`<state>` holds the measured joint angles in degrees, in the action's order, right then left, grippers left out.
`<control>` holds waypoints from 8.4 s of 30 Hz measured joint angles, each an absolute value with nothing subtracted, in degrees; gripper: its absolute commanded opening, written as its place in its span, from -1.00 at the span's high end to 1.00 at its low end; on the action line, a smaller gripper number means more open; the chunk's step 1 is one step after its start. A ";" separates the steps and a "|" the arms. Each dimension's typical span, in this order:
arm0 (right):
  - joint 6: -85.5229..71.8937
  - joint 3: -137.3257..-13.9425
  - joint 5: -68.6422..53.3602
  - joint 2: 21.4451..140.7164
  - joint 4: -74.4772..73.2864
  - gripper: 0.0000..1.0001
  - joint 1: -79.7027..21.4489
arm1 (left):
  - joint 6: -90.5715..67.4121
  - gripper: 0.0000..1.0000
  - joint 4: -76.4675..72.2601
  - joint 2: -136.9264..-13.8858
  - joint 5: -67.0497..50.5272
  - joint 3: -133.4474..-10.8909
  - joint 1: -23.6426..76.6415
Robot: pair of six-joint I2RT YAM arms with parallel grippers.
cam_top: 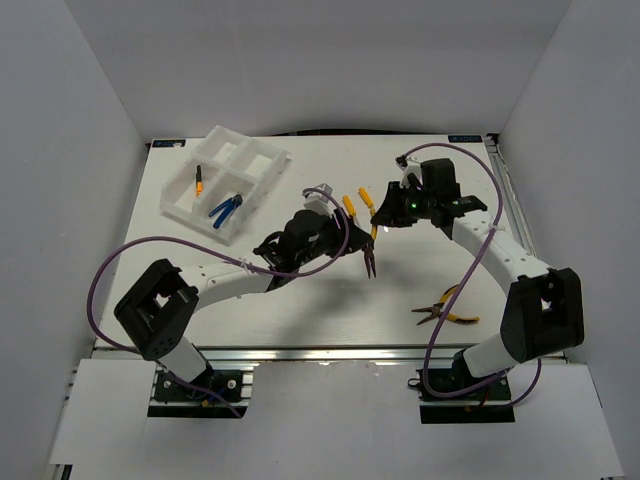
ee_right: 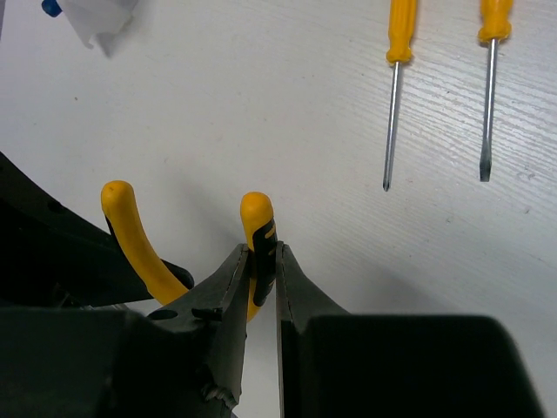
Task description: Sort the tools into containers
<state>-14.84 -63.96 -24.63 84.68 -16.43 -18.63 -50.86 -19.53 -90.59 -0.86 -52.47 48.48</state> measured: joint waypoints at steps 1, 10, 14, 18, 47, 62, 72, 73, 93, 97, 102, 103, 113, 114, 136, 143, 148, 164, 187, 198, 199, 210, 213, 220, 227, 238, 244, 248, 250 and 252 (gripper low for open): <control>-14.90 -63.96 -24.98 84.68 -16.43 1.00 -18.60 | -50.82 -0.05 -19.55 -90.59 -0.86 -52.47 48.45; -15.00 -63.94 -28.90 84.68 -15.70 1.00 -18.46 | -50.34 0.40 -19.60 -90.59 -0.86 -52.47 47.67; -14.84 -63.86 -30.46 84.66 -14.77 0.98 -18.37 | -49.95 0.87 -19.77 -90.59 -1.08 -52.49 47.18; -13.84 -63.86 -32.85 84.66 -14.26 0.29 -18.35 | -48.99 1.00 -18.95 -90.49 -2.11 -52.88 46.44; 16.00 -59.19 -57.05 75.33 -13.20 0.98 -12.90 | -4.58 1.00 20.34 -102.00 1.27 -95.88 -5.36; 25.12 -59.00 -57.55 75.13 -22.58 0.55 -7.46 | 7.11 1.00 13.50 -113.36 6.26 -94.11 -4.43; 43.87 -65.41 -60.17 79.72 -39.67 -0.25 -7.46 | 3.99 -0.01 9.82 -113.43 6.58 -91.23 -4.56; 48.13 -67.10 -60.54 80.86 -43.10 -0.34 -7.46 | 3.68 -0.08 9.74 -113.43 6.79 -91.20 -4.56; 98.30 -58.69 -44.79 76.05 -66.53 -0.50 -7.46 | -12.13 -0.64 5.80 -89.05 4.08 -70.83 -4.34; 99.00 -52.81 -34.17 76.63 -63.68 -0.45 -6.77 | -22.14 -0.84 2.50 -70.41 0.08 -50.78 -3.32; 101.21 -51.34 -25.35 78.00 -61.21 -0.46 -2.14 | -32.08 -0.96 3.15 -59.16 -1.02 -39.60 -2.46; 102.04 -51.69 -23.98 78.63 -60.88 -0.47 -0.69 | -33.60 -0.96 3.47 -57.72 -0.96 -38.37 -2.46; 110.43 -54.44 -16.44 85.20 -58.63 -0.47 5.61 | -40.66 -0.87 3.75 -50.25 -2.15 -32.77 -2.51; 110.89 -54.11 -16.12 85.22 -58.35 -0.47 5.61 | -41.17 -0.86 3.18 -50.35 -3.56 -32.18 -2.50; 110.94 -46.59 -17.57 87.02 -51.55 0.34 3.73 | -54.83 -0.42 -16.64 -56.00 -9.71 -23.03 20.36; 107.99 -44.30 -18.33 84.49 -49.78 0.89 3.78 | -56.74 -0.41 -21.08 -62.07 -6.59 -23.76 27.43; 102.55 -45.23 -22.00 85.28 -49.82 1.00 3.81 | -56.92 -0.42 -23.19 -66.88 -5.21 -26.69 32.69; 44.45 -62.35 -40.95 82.12 -35.79 1.00 -8.28 | -54.93 -0.41 -26.61 -84.82 -5.14 -41.00 43.20; 1.63 -59.55 -21.20 76.19 -12.53 1.00 -23.81 | -48.43 -0.34 -17.00 -83.49 0.52 -47.53 44.86; 1.54 -57.43 -18.37 74.67 -11.70 1.00 -23.99 | -46.39 -0.35 -15.34 -76.41 4.63 -47.31 44.86; 1.45 -57.43 -18.41 74.67 -11.70 1.00 -24.16 | -46.48 -0.35 -15.68 -76.95 3.92 -47.31 44.86; 1.19 -57.43 -19.68 74.67 -11.64 1.00 -26.91 | -48.78 -0.22 -20.76 -82.71 -1.92 -47.22 45.04; 1.17 -57.43 -19.90 74.67 -11.64 1.00 -27.19 | -49.16 -0.15 -22.03 -83.10 -2.58 -47.22 45.04; 0.99 -57.22 -21.77 74.67 -11.49 1.00 -27.50 | -49.75 0.17 -23.16 -84.16 -3.28 -47.22 45.07; 1.08 -56.05 -22.90 74.67 -11.69 1.00 -27.37 | -50.22 0.72 -23.71 -85.27 -3.85 -47.25 45.34; 4.10 -55.48 -28.25 74.61 -10.86 -0.26 -27.54 | -48.30 1.00 -15.17 -82.06 -1.75 -45.89 40.21; 6.42 -55.99 -29.70 74.63 -10.72 -0.26 -27.66 | -47.89 1.00 -8.27 -72.68 -1.61 -43.46 25.80; 8.25 -56.10 -30.61 74.63 -10.72 -0.11 -27.66 | -48.16 1.00 -6.21 -68.99 -4.98 -44.81 14.69; 9.66 -56.10 -31.44 74.63 -10.79 0.08 -27.66 | -50.33 1.00 -6.78 -69.31 -7.06 -45.96 8.96; 11.00 -56.10 -32.26 74.61 -11.00 0.64 -27.66 | -54.27 1.00 -8.83 -70.38 -8.56 -46.48 3.42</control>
